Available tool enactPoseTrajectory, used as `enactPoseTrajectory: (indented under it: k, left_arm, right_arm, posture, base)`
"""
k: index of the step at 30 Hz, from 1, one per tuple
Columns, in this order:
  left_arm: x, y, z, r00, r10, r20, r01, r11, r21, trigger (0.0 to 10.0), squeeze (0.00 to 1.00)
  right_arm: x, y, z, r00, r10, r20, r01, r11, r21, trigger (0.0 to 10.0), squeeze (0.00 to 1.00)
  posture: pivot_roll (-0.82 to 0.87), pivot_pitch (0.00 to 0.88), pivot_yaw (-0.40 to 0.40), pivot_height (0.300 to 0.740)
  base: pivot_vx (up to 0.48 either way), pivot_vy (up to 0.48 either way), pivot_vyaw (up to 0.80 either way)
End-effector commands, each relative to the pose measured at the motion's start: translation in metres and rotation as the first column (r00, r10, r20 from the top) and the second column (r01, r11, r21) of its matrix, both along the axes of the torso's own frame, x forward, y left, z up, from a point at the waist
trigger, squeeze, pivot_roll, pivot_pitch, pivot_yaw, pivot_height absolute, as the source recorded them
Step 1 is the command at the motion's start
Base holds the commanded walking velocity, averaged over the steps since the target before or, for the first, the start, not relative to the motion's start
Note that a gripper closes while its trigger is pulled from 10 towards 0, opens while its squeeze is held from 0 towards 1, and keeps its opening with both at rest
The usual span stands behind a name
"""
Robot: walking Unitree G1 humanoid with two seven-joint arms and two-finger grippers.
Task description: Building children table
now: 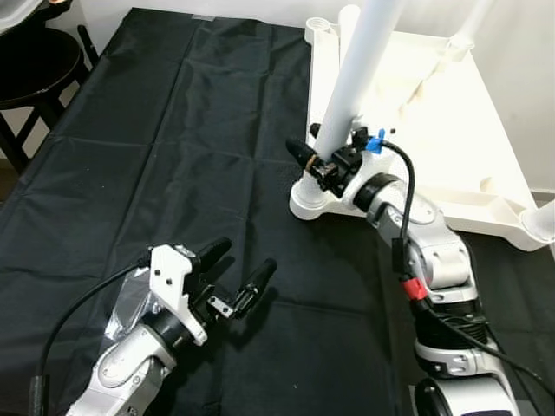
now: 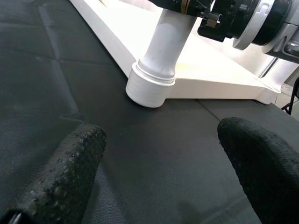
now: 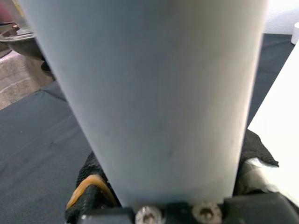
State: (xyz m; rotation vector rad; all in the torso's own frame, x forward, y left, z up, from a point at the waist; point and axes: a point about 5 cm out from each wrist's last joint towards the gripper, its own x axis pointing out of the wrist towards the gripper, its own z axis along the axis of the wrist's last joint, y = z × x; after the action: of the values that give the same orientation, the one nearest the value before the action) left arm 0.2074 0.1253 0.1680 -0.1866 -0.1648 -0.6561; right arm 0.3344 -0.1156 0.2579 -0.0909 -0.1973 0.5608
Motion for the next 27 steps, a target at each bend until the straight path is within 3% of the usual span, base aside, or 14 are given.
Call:
enactPoseTrajectory:
  k: [1, 3, 5, 6, 8, 14, 19, 20, 21, 23, 24, 27]
  left_arm:
    - [-0.002, 0.0, -0.004, 1.0, -0.004, -0.014, 0.004, 1.0, 0.005, 10.0, 0.0]
    - [-0.002, 0.0, -0.004, 1.0, -0.004, -0.014, 0.004, 1.0, 0.005, 10.0, 0.0]
    - [-0.002, 0.001, -0.005, 1.0, -0.006, -0.016, 0.006, 1.0, 0.008, 10.0, 0.0]
    - [-0.002, 0.001, -0.005, 1.0, -0.006, -0.016, 0.006, 1.0, 0.008, 10.0, 0.0]
    - [-0.001, 0.002, -0.005, 1.0, -0.008, -0.018, 0.008, 1.0, 0.01, 10.0, 0.0]
    - [0.0, 0.002, -0.007, 1.0, -0.01, -0.02, 0.01, 1.0, 0.014, 10.0, 0.0]
    - [-0.001, 0.003, -0.007, 1.0, -0.012, -0.021, 0.012, 1.0, 0.015, 10.0, 0.0]
    - [-0.001, 0.003, -0.006, 1.0, -0.012, -0.021, 0.013, 1.0, 0.014, 10.0, 0.0]
    - [-0.001, 0.003, -0.006, 1.0, -0.012, -0.021, 0.013, 1.0, 0.014, 10.0, 0.0]
    - [-0.002, 0.003, -0.006, 1.0, -0.012, -0.022, 0.012, 1.0, 0.013, 10.0, 0.0]
    - [-0.002, 0.003, -0.006, 1.0, -0.012, -0.022, 0.013, 1.0, 0.013, 10.0, 0.0]
    - [-0.002, 0.003, -0.006, 1.0, -0.013, -0.023, 0.014, 1.0, 0.012, 10.0, 0.0]
  right_arm:
    - [-0.006, -0.004, 0.004, 0.996, -0.083, 0.037, 0.084, 0.996, -0.021, 0.0, 0.0]
    - [-0.006, -0.004, 0.004, 0.996, -0.083, 0.037, 0.084, 0.996, -0.021, 0.0, 0.0]
    - [-0.017, -0.003, -0.016, 0.958, -0.286, -0.009, 0.285, 0.957, -0.049, 0.0, 0.0]
    - [-0.017, -0.003, -0.016, 0.958, -0.286, -0.009, 0.285, 0.957, -0.049, 0.0, 0.0]
    - [-0.037, 0.008, -0.036, 0.91, -0.408, -0.07, 0.408, 0.913, -0.022, 0.0, 0.0]
    - [-0.053, 0.037, -0.051, 0.918, -0.36, -0.166, 0.367, 0.93, 0.012, 0.0, 0.0]
    - [-0.055, 0.043, -0.048, 0.929, -0.319, -0.188, 0.327, 0.945, 0.011, 0.0, 0.0]
    - [-0.056, 0.048, -0.044, 0.945, -0.27, -0.184, 0.274, 0.962, -0.002, 10.0, 0.0]
    - [-0.062, 0.056, -0.037, 0.97, -0.159, -0.184, 0.163, 0.987, 0.007, 10.0, 0.0]
    - [-0.064, 0.059, -0.034, 0.978, -0.101, -0.185, 0.107, 0.994, 0.022, 10.0, 0.0]
    - [-0.068, 0.065, -0.028, 0.985, 0.023, -0.172, -0.015, 0.999, 0.042, 10.0, 1.0]
    - [-0.075, 0.066, -0.012, 0.953, 0.284, -0.101, -0.282, 0.959, 0.037, 10.0, 1.0]
  posture:
    - [0.01, 0.261, -0.09, 0.74]
    - [0.01, 0.261, -0.09, 0.74]
    - [0.01, 0.256, -0.088, 0.74]
    - [0.01, 0.256, -0.088, 0.74]
    - [0.01, 0.257, -0.083, 0.74]
    - [0.01, 0.251, -0.077, 0.74]
    - [0.01, 0.251, -0.074, 0.74]
    - [0.01, 0.253, -0.072, 0.74]
    - [0.01, 0.257, -0.071, 0.74]
    - [0.01, 0.257, -0.071, 0.74]
    - [0.01, 0.26, -0.07, 0.74]
    - [0.0, 0.268, -0.067, 0.74]
  base:
    - [0.0, 0.0, 0.0]
    - [0.0, 0.0, 0.0]
    - [0.0, 0.0, 0.0]
    - [0.0, 0.0, 0.0]
    - [0.0, 0.0, 0.0]
    - [0.0, 0.0, 0.0]
    - [0.0, 0.0, 0.0]
    - [0.0, 0.0, 0.0]
    - [0.0, 0.0, 0.0]
    - [0.0, 0.0, 0.0]
    - [0.0, 0.0, 0.0]
    - [0.0, 0.0, 0.0]
